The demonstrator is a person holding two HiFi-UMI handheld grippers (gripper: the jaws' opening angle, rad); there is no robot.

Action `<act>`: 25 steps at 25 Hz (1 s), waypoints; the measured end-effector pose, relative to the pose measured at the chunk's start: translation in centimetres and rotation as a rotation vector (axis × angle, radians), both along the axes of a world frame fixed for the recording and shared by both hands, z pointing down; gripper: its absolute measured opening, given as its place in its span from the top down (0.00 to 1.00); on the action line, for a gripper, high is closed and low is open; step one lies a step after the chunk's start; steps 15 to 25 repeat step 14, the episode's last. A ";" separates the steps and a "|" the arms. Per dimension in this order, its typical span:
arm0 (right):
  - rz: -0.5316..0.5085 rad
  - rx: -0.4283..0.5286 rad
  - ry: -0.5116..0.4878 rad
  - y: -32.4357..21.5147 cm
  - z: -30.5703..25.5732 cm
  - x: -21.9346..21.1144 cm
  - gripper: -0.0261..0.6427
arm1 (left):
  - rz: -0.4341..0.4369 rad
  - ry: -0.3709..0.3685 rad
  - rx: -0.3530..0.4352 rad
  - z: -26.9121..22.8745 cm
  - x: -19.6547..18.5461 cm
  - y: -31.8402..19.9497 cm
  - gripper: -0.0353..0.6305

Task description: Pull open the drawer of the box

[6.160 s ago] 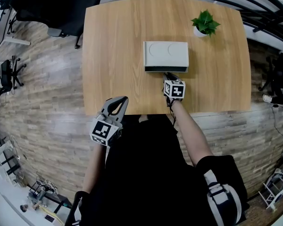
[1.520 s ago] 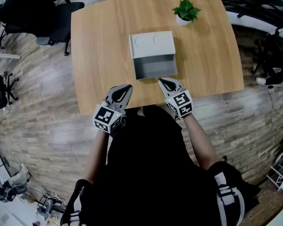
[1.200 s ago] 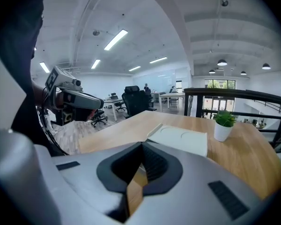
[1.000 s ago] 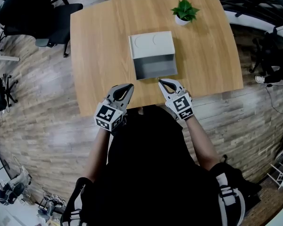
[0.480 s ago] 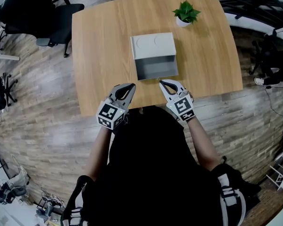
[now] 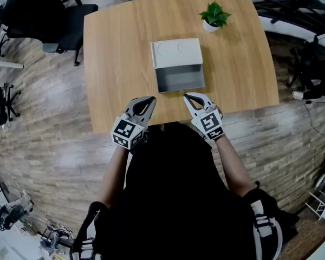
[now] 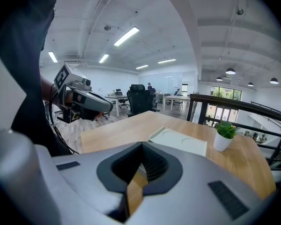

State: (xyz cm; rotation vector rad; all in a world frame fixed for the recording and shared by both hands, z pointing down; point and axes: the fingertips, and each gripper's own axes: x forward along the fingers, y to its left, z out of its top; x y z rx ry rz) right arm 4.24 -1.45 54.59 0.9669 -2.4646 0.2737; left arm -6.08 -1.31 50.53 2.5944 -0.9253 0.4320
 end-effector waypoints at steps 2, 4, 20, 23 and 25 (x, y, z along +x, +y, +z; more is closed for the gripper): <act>-0.002 0.000 0.000 0.0 0.0 -0.1 0.93 | 0.000 -0.001 0.000 0.0 0.0 0.1 0.91; -0.004 -0.001 -0.001 0.1 0.0 -0.1 0.93 | -0.001 -0.003 0.003 -0.2 0.0 0.1 0.91; -0.013 -0.008 0.003 0.1 0.2 0.1 0.93 | 0.003 -0.014 -0.001 -0.2 0.2 0.1 0.91; -0.013 -0.008 0.003 0.1 0.2 0.1 0.93 | 0.003 -0.014 -0.001 -0.2 0.2 0.1 0.91; -0.013 -0.008 0.003 0.1 0.2 0.1 0.93 | 0.003 -0.014 -0.001 -0.2 0.2 0.1 0.91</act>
